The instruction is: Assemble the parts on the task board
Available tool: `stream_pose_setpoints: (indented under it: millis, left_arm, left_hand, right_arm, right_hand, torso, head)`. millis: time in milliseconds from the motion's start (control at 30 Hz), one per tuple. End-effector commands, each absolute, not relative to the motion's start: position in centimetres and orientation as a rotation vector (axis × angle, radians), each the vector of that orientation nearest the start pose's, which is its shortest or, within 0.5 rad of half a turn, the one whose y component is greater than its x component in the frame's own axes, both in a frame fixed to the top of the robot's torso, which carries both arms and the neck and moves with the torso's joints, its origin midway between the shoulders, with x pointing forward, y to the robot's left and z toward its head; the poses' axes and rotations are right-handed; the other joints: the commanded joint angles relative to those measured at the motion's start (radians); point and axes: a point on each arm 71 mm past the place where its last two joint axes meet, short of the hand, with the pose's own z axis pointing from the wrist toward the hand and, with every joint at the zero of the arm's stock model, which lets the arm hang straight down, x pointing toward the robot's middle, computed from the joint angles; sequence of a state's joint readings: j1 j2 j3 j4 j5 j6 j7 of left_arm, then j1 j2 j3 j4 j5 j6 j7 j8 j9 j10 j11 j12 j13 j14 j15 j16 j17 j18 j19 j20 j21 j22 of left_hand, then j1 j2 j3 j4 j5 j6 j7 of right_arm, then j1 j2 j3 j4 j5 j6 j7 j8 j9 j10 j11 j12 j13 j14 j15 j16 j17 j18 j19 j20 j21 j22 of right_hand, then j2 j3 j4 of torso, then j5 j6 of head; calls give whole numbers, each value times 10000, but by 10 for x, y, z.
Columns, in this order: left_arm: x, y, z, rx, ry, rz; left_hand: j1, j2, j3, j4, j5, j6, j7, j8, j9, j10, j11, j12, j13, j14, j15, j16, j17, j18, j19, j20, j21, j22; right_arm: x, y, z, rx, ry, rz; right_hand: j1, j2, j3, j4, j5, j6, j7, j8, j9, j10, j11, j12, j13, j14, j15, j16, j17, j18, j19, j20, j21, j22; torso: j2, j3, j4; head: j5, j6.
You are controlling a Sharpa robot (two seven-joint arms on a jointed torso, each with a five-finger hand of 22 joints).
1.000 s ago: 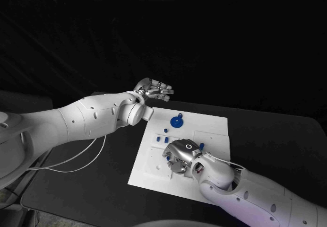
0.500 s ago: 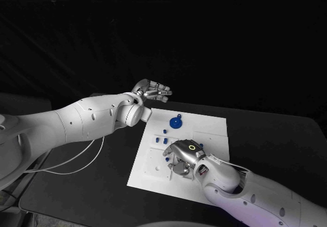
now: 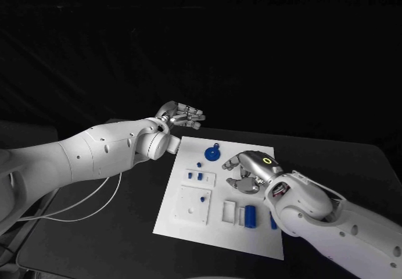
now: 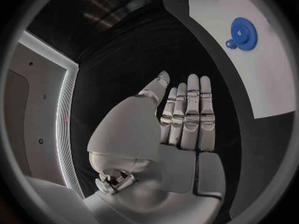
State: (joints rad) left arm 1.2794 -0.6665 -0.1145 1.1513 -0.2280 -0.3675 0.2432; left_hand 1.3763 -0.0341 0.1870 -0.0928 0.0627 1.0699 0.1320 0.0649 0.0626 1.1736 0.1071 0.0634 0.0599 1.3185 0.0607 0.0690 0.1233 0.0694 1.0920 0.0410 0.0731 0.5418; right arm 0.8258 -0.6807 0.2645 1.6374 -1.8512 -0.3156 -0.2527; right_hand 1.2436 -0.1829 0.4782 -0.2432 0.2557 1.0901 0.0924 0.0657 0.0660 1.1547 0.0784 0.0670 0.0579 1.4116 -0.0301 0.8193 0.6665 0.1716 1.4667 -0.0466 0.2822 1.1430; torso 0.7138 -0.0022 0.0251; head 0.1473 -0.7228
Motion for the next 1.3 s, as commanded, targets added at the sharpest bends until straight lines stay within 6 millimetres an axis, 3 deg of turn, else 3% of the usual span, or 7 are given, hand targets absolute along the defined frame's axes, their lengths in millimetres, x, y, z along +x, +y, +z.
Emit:
stream_pose_setpoints:
  millis: [33, 333, 667, 833, 933, 1000, 1300]
  left_arm:
    - [558, 234, -185, -9337, 14866, -11697]
    - [558, 234, -185, -9333, 14884, -11713]
    - [558, 235, -185, -9342, 14889, -11696]
    - [558, 235, -185, -9337, 14901, -11708]
    - [558, 235, -185, -9336, 14905, -11711]
    - [558, 235, -185, -9338, 14909, -11710]
    - [559, 235, -186, -9353, 14935, -11697]
  left_hand:
    - [24, 43, -4, 43, -57, -44, 7, -9, 4, -13, -21, -28, -9, 16, 5, -20, 14, -125, 85, 17, 24, -9]
    - [24, 43, -4, 43, -57, -44, 7, -9, 4, -13, -21, -28, -9, 16, 5, -20, 14, -125, 85, 17, 24, -9]
    - [24, 43, -4, 43, -57, -44, 7, -9, 4, -13, -21, -28, -9, 16, 5, -20, 14, -125, 85, 17, 24, -9]
    - [24, 43, -4, 43, -57, -44, 7, -9, 4, -13, -21, -28, -9, 16, 5, -20, 14, -125, 85, 17, 24, -9]
    - [24, 43, -4, 43, -57, -44, 7, -9, 4, -13, -21, -28, -9, 16, 5, -20, 14, -125, 85, 17, 24, -9]
    - [24, 43, -4, 43, -57, -44, 7, -9, 4, -13, -21, -28, -9, 16, 5, -20, 14, -125, 85, 17, 24, -9]
    - [24, 43, -4, 43, -57, -44, 7, -9, 4, -13, -21, -28, -9, 16, 5, -20, 14, -125, 85, 17, 24, -9]
  right_arm:
    - [431, -119, -222, -2035, 16628, 7250]
    - [440, -138, -229, -2422, 17578, 6420]
    - [445, -139, -239, -2935, 18050, 5737]
    - [446, -135, -242, -2947, 17899, 5729]
    - [446, -132, -243, -2966, 17820, 5776]
    - [446, -130, -244, -3000, 17790, 5784]
    - [445, -125, -250, -3107, 17769, 5752]
  right_hand:
    - [-9, 24, -548, 86, 104, -112, -54, -28, -3, -111, 37, -25, 9, 66, 42, 67, -13, -112, 380, -17, 39, -97]
    - [808, 220, -2828, 735, 66, -574, -234, -32, -23, -971, 233, 38, 8, -110, 200, 104, -114, 19, 319, 165, -123, -414]
    - [935, 253, -3027, 953, 47, -580, -245, -33, -24, -811, 182, 38, 10, -125, 168, 124, -177, -85, 326, 119, -166, -437]
    - [833, 389, -2498, 706, -225, -497, -173, -35, -26, -543, 130, 2, 2, -82, 122, 160, -184, -136, 369, 73, -89, -437]
    - [638, 518, -1624, 479, -873, -316, -96, -27, -24, -318, 82, -32, -1, -23, 103, 173, -194, -163, 374, 47, 10, -436]
    - [280, 362, -755, 328, -1079, -206, -53, -37, -28, -183, 59, -45, -5, 4, 91, 183, -199, -170, 371, 40, 83, -439]
    - [29, 369, 420, 333, -1535, 179, 56, -33, -24, 482, -113, -62, 4, 77, 0, 197, -192, -251, 369, -45, 241, -431]
  torso:
    - [-14, -13, -38]
    - [-15, 16, -48]
    - [-15, -20, -36]
    - [-20, -20, -31]
    - [-18, -18, -29]
    - [-18, -18, -29]
    - [-21, -16, -36]
  head:
    - [-16, 13]
    - [13, -4]
    - [-1, -43]
    - [-5, -45]
    - [3, -43]
    - [3, -43]
    - [17, -86]
